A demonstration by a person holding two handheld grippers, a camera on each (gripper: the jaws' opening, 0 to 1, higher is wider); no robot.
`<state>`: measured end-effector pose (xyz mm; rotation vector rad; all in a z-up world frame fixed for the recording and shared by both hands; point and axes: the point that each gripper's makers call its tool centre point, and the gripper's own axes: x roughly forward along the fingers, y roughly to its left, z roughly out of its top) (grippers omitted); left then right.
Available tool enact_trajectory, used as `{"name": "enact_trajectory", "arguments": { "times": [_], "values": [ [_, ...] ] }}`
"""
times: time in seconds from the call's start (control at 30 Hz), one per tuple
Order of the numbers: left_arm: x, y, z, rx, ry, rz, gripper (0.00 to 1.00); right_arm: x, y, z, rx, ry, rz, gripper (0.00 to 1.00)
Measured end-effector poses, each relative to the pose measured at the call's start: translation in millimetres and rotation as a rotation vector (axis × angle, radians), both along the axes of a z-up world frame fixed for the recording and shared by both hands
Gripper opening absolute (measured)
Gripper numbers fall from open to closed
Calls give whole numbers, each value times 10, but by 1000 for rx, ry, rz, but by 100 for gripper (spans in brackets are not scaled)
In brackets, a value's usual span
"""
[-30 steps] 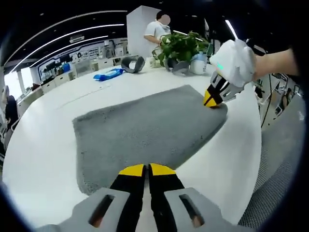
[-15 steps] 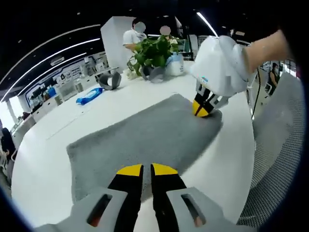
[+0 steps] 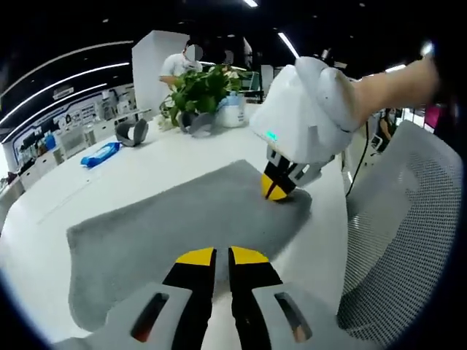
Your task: Fold the towel on the table until its edges align and the towel forms a compact rectangular stack.
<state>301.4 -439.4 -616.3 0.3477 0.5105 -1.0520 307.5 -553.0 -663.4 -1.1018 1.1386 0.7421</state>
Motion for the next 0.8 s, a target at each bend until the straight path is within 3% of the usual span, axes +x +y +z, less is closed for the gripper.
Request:
{"name": "enact_trajectory", "arguments": {
  "times": [0.1,0.27,0.37,0.43,0.8],
  "values": [
    [-86,-68,-87,34,11,-44,7,-62,30,0,35,27,-14,0],
    [-109,-61,-137,47,37,-43,7,-165,86,4,116,73,-65,0],
    [-114,-2,-228,89,59,-31,7,-206,108,6,148,87,-78,0],
    [-120,41,-302,132,57,-32,7,-263,143,3,173,109,-86,0],
    [-68,132,-329,185,13,-32,5,-497,317,5,250,201,-98,0]
  ]
}}
